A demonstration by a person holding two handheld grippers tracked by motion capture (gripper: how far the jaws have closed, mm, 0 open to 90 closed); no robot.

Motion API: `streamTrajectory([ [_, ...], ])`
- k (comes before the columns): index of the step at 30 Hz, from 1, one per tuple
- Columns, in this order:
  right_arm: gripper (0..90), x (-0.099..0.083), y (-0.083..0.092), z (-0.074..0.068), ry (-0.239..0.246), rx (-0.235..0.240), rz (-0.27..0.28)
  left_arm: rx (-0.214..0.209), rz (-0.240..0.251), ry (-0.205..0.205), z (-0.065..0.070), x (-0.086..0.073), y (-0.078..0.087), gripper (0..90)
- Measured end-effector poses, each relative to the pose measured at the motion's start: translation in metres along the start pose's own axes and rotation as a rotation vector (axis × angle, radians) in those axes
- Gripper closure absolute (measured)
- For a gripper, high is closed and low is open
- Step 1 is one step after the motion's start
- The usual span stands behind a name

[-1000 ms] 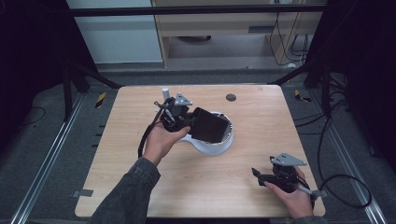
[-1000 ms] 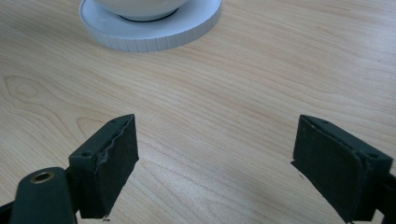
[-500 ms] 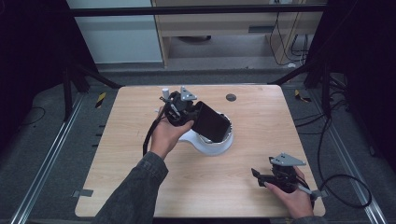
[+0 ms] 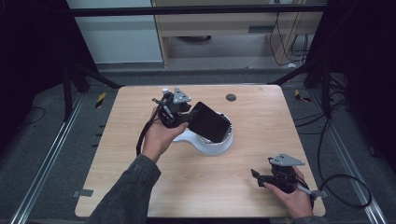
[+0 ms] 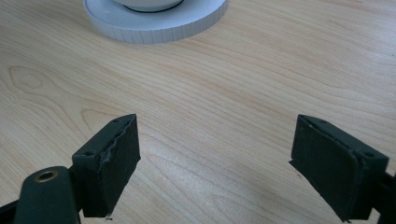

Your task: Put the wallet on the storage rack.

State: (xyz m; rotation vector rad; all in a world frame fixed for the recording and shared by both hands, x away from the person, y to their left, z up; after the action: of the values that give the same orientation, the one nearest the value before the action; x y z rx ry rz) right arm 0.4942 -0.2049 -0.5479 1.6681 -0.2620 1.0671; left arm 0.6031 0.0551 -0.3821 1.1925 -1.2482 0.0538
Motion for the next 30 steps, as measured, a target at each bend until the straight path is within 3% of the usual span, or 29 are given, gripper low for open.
streamTrajectory([
  [9,15.5,-0.001,-0.001,-0.001,-0.003,0.005,-0.007,0.015,0.012,0.02,-0.007,0.0,-0.001,69.7],
  [13,15.6,-0.001,0.0,-0.001,-0.005,0.006,-0.005,-0.001,0.026,0.024,-0.005,0.003,-0.001,70.0],
  [19,15.6,-0.001,-0.001,-0.002,-0.001,0.008,-0.01,0.014,0.059,0.026,-0.008,0.006,0.008,64.6],
  [27,15.5,-0.002,-0.002,-0.001,0.003,0.009,-0.011,-0.005,0.092,0.036,-0.006,0.009,0.019,60.8],
  [30,15.5,-0.002,-0.002,-0.002,0.003,0.01,-0.012,-0.011,0.115,0.029,-0.001,0.01,0.027,53.7],
])
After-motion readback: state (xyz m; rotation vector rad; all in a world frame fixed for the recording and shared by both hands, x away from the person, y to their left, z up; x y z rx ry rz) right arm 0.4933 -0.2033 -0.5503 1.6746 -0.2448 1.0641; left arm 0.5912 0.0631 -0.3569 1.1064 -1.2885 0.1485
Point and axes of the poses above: each handheld gripper's, and its own axes: y roughly backward along the jaws, x roughly out of its top, z roughly to its right, the point moved 10 cm from there along -y, roughly forward along the jaws, and after that the axes turned 5 degrees about -z, right-handed, at the moved point
